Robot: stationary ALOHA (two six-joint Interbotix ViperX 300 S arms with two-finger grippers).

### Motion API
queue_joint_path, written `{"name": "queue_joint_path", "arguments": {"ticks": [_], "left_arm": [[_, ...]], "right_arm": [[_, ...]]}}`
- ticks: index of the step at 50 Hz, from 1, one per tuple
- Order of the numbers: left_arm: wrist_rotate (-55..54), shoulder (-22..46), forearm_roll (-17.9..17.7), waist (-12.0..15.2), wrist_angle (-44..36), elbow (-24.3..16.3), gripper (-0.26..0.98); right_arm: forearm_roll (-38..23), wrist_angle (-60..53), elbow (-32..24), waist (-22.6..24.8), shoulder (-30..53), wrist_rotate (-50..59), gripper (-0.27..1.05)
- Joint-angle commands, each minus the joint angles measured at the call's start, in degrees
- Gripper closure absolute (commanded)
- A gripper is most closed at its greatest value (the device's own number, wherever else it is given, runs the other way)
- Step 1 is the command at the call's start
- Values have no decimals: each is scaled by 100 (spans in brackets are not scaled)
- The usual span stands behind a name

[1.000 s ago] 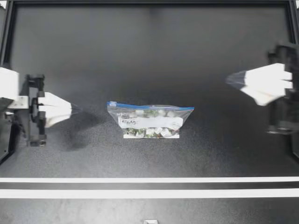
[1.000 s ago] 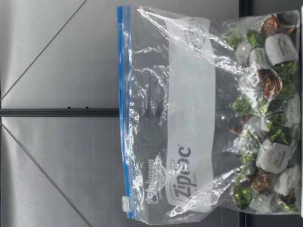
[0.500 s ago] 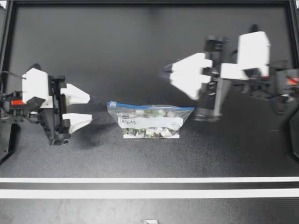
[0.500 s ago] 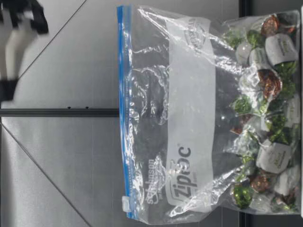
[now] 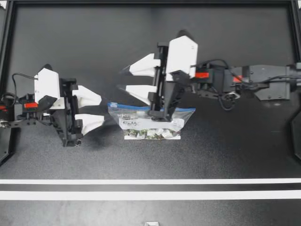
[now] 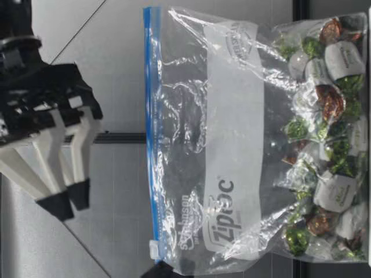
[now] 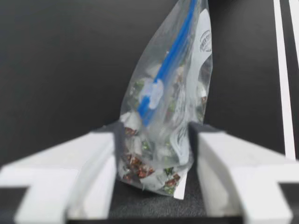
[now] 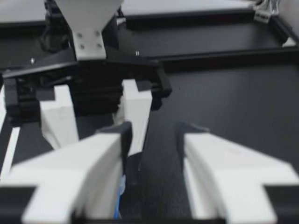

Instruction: Slide open the ziploc bag.

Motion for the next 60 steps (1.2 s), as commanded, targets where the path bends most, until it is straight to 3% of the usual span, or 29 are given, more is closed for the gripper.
{"name": "queue_joint_path", "arguments": {"ticks": [1,25,50,60], "left_arm": [[0,-18,0,-9,-114,-105,38],[105,97,35,-9,-202,-176,87],[105,44,202,-9,-193,-202,89],[105,35,202,-9,-176,-193,89]], "right_arm": [[-18,105,-229,9,26,18,27],[-18,466,-501,439,536,18,27],[-18,967,-589,439,712,9,29],[-18,1310,-721,439,712,18,55]]}}
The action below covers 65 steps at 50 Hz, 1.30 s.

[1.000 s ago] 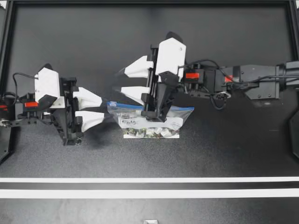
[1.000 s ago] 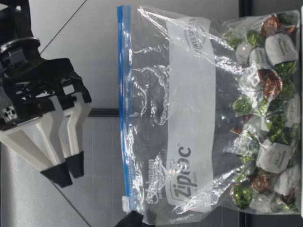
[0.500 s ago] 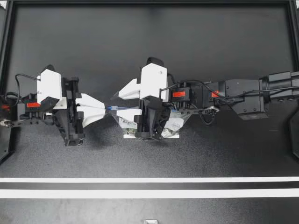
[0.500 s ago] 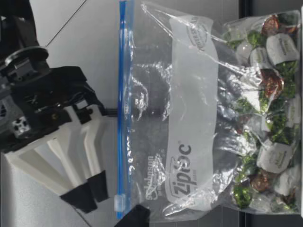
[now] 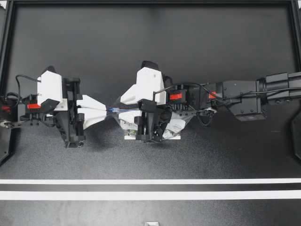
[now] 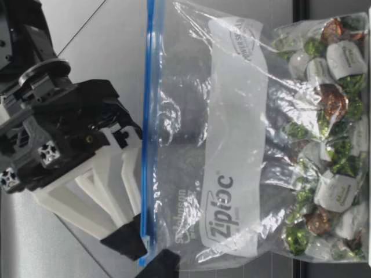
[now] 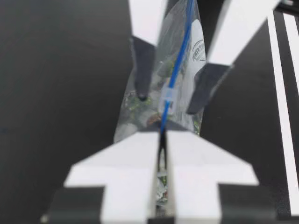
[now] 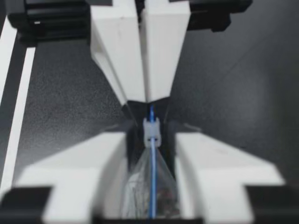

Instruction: Slide open the ziploc bag.

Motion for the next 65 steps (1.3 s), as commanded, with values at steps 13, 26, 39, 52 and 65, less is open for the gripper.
{"name": "queue_joint_path", "arguments": {"ticks": [13,26,39,52,65], "left_arm": [[0,-88,0,0,-26,-62,89],[0,-105,-35,0,-53,9,89],[70,-97,-62,0,-70,53,89],[105,-97,-105,0,-70,79,89],[105,-105,-114,0,-70,132,89]], "right_arm": [[-9,791,-290,26,-237,-9,91],[-308,2206,-527,26,-501,-105,95],[-378,3261,-562,26,-729,-457,95],[-387,4465,-554,0,-896,-896,95],[-439,5045,-439,-35,-1125,-949,95]]}}
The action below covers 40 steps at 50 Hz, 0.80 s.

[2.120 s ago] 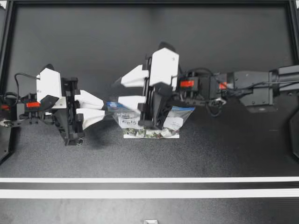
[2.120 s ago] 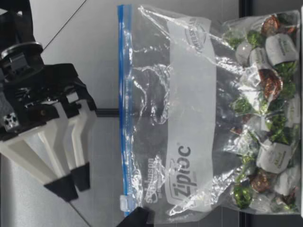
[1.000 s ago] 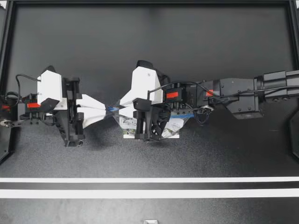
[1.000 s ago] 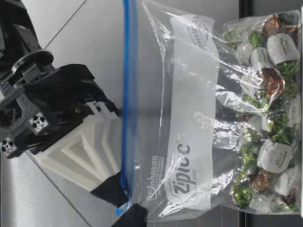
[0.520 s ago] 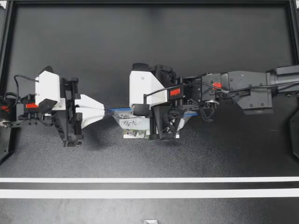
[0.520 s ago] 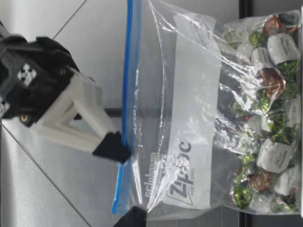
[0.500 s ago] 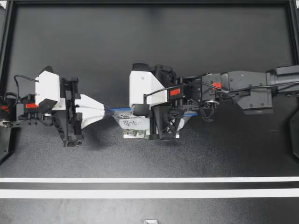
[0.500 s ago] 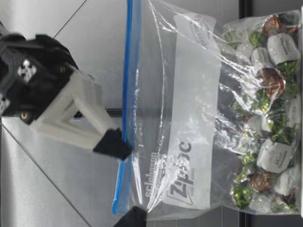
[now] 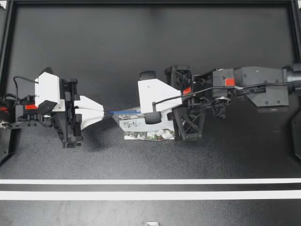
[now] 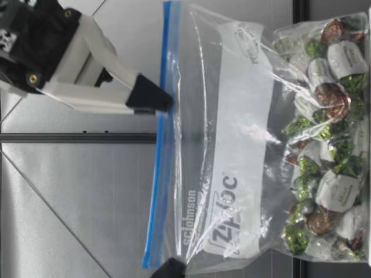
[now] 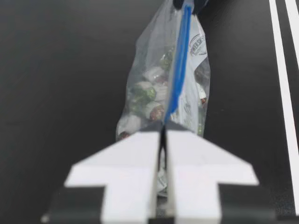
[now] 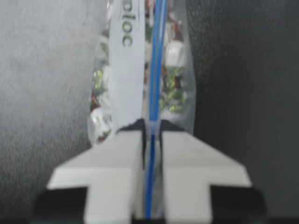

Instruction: Slide open the ziploc bag.

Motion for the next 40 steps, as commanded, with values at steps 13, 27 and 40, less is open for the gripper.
{"name": "queue_joint_path", "arguments": {"ticks": [13,27,40], "left_arm": [[18,-88,-18,18,-26,26,89],[18,-88,-35,18,-26,53,89],[26,-88,-35,18,-26,26,89]], "right_arm": [[-132,642,185,-44,-554,0,95],[-132,721,527,-53,-800,35,95],[-132,712,677,-53,-879,44,95]]}}
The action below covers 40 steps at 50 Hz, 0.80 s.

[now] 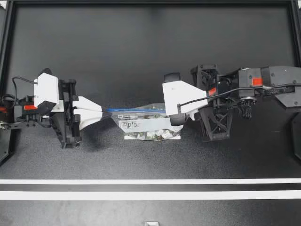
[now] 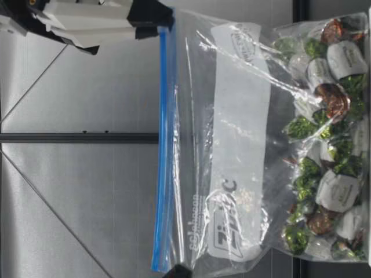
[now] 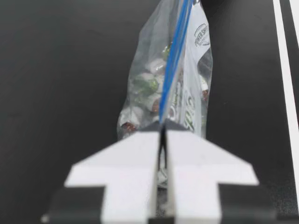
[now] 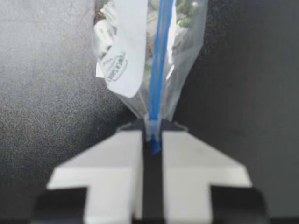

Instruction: Slide open the ziploc bag.

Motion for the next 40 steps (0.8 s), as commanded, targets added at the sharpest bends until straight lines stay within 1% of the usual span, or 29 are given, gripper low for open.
{"name": "queue_joint_path", "arguments": {"ticks": [1,15,21,25,28,31,37,40], "left_arm": [[18,-88,-9,18,-26,-53,89],[26,-123,0,18,18,-70,89],[26,-176,18,18,26,-79,87],[26,-229,26,18,26,-70,83],[26,-255,26,18,44,-70,77],[18,-255,35,18,44,-79,67],[18,-264,26,18,53,-79,44],[18,-255,35,18,44,-79,36]], "right_arm": [[0,35,-35,-44,-176,9,95],[0,26,-35,-44,-185,9,93],[-9,0,0,-35,-185,18,89],[0,-53,44,-44,-185,26,83],[0,-88,70,-44,-185,35,77],[0,-97,88,-44,-185,35,69],[0,-132,97,-44,-185,44,54],[0,-167,105,-35,-202,44,51]]}}
